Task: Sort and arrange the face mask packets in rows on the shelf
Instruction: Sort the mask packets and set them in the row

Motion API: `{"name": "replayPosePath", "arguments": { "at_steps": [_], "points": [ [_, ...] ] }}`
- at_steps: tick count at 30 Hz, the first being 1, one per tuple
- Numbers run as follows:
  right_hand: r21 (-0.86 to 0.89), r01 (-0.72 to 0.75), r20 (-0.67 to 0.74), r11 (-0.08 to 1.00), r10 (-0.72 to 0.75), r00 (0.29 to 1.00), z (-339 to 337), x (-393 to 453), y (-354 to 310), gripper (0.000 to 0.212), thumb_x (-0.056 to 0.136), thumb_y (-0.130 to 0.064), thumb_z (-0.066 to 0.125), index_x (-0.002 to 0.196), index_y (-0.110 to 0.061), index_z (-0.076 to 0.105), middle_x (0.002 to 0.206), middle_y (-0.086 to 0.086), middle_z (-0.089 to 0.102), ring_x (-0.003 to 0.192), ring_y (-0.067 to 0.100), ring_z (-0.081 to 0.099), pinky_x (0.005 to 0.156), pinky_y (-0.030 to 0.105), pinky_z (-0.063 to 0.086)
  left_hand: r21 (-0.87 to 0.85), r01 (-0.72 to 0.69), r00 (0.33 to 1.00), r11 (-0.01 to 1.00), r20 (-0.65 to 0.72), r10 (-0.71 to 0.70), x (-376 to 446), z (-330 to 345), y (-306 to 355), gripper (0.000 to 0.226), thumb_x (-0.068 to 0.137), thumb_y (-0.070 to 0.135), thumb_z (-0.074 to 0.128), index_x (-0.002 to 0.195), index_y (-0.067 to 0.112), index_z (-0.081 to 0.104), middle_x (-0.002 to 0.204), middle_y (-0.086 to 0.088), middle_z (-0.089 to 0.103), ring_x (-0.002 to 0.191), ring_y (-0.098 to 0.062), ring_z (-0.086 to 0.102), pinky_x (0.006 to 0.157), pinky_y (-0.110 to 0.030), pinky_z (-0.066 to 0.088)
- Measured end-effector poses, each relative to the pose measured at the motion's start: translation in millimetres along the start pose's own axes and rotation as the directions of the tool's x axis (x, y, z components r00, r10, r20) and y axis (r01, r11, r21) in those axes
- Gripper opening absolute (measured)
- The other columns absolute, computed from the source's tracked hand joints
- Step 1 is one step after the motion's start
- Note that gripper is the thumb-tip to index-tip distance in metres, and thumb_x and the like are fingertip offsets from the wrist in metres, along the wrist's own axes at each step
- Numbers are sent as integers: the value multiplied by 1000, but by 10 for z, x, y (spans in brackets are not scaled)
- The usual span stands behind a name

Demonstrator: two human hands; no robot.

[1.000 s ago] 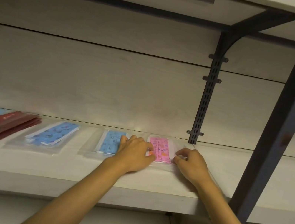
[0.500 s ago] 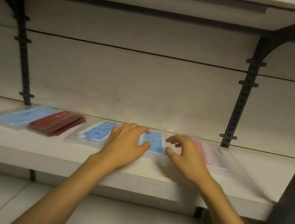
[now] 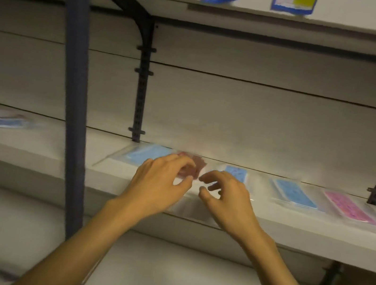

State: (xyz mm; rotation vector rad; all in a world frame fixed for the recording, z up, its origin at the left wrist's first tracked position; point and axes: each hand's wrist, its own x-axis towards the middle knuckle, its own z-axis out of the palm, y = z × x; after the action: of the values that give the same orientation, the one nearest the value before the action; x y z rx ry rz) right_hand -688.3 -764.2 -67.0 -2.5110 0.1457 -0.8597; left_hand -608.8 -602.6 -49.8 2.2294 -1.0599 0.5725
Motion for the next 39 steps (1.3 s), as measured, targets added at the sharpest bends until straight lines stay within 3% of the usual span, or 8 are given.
{"name": "replayPosePath", "arguments": {
  "at_steps": [8, 13, 20, 25, 30, 34, 39],
  "points": [
    [32, 92, 13, 995, -92, 996, 854, 170, -1232, 27, 89, -34, 59, 113, -28, 68, 107, -15, 68, 88, 1, 63, 80, 28, 57, 29, 88, 995, 996, -41, -86, -472, -887, -1085, 30, 96, 40, 56, 127, 38, 55, 119, 15, 61, 101, -5, 57, 96, -38, 50],
    [81, 174, 56, 981, -179, 982, 1420, 383, -1836, 23, 92, -30, 58, 114, -29, 66, 109, -15, 66, 92, 2, 62, 81, 24, 57, 76, 87, 993, 993, -86, -80, -583, -1295, -1835, 22, 95, 37, 59, 116, 35, 58, 105, 16, 61, 92, -4, 58, 90, -34, 53],
    [104, 254, 79, 962, -262, 962, 2357, 777, -2513, 26, 94, -33, 56, 119, -31, 62, 113, -15, 61, 94, 1, 61, 82, 23, 57, 61, 101, 986, 993, -138, -91, -539, -1704, -3015, 21, 95, 40, 58, 115, 36, 59, 108, 19, 63, 92, -1, 58, 82, -26, 50],
    [46, 237, 97, 970, -241, 966, 2929, 1239, -2869, 27, 95, -35, 55, 120, -31, 62, 116, -14, 62, 95, 3, 61, 83, 26, 56, 79, 124, 990, 989, -83, -117, -333, -1957, -3837, 22, 95, 39, 58, 116, 38, 59, 110, 18, 63, 93, -2, 58, 82, -30, 55],
    [-58, 183, 139, 981, -173, 975, 3406, 1751, -3099, 26, 91, -37, 54, 115, -32, 63, 112, -14, 64, 92, 5, 62, 83, 35, 55, 160, 128, 992, 979, -37, -124, -164, -2201, -4583, 23, 93, 38, 57, 116, 36, 61, 111, 17, 63, 95, -5, 57, 82, -28, 48],
    [-78, 127, 162, 989, -113, 980, 3744, 1993, -3251, 22, 89, -34, 57, 109, -31, 65, 107, -14, 65, 89, 6, 64, 84, 37, 54, 186, 222, 974, 957, 8, -227, -101, -2415, -5285, 21, 91, 35, 60, 112, 32, 63, 113, 9, 67, 94, -11, 58, 80, -29, 47],
    [-105, 64, 191, 992, -43, 981, 4093, 2226, -3466, 22, 88, -31, 59, 108, -30, 68, 106, -14, 68, 88, 7, 65, 84, 33, 53, 342, 324, 935, 882, 28, -354, 15, -2662, -6022, 26, 92, 43, 58, 114, 30, 65, 116, 2, 69, 104, -19, 60, 85, -33, 44]
  ]
}}
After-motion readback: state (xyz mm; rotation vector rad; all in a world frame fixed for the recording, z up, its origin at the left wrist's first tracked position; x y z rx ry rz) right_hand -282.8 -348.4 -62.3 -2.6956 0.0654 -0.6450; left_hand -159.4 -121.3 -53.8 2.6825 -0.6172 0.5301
